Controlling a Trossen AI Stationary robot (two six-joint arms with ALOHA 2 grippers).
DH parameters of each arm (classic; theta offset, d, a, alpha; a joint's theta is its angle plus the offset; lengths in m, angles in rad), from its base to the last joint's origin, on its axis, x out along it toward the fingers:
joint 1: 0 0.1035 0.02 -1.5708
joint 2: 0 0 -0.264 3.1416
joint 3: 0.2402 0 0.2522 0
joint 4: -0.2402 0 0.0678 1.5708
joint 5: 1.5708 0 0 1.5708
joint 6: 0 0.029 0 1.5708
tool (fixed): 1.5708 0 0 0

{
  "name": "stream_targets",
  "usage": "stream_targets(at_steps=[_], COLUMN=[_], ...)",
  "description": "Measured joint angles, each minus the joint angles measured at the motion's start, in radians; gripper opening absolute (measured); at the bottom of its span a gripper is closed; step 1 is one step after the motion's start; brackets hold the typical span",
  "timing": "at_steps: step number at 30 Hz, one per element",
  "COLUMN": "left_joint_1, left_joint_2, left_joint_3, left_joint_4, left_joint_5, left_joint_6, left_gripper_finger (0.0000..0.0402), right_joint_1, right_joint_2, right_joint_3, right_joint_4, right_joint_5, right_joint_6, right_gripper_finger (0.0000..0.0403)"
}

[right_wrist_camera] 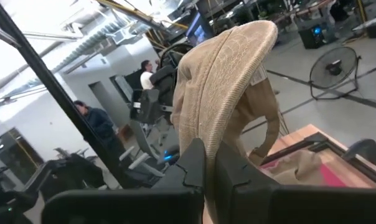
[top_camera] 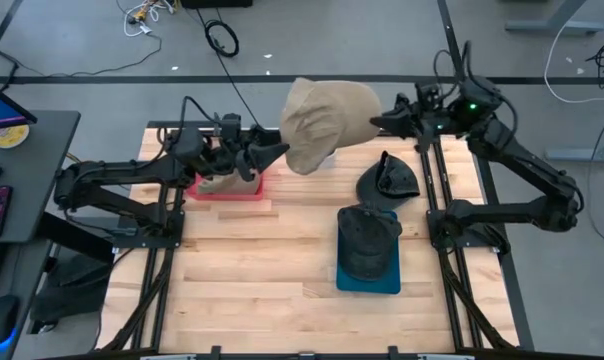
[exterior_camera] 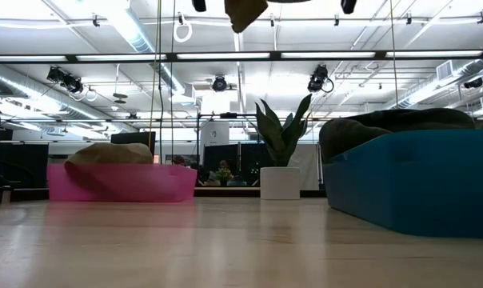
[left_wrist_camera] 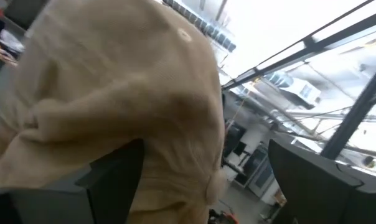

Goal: Pick & Place hat
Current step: Put the brown cap into the pink bin

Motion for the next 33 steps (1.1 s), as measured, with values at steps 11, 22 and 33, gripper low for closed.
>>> stream_targets(at_steps=[11, 22, 33], left_joint_1=[-0.001, -0.012, -0.018], left_joint_2=[0.010, 0.009, 0.009], left_joint_3=[0.000, 0.000, 0.000], left_joint_4=[0.030, 0.021, 0.021], left_joint_5=[0.015, 0.047, 0.055], left_joint_6=[-0.009, 0.007, 0.041], left_gripper_finger=[0.0348, 0.0301, 0.0297], right_joint_1=[0.086, 0.119, 0.167], right_joint_2=[0.099, 0.143, 0.187], right_joint_3=[0.000, 0.000, 0.000], right_joint_4=[0.097, 0.184, 0.214], right_joint_5=[0.060, 0.043, 0.033], right_joint_6=[0.015, 0.074, 0.103], right_gripper_finger=[0.0006, 0.0006, 0.0006])
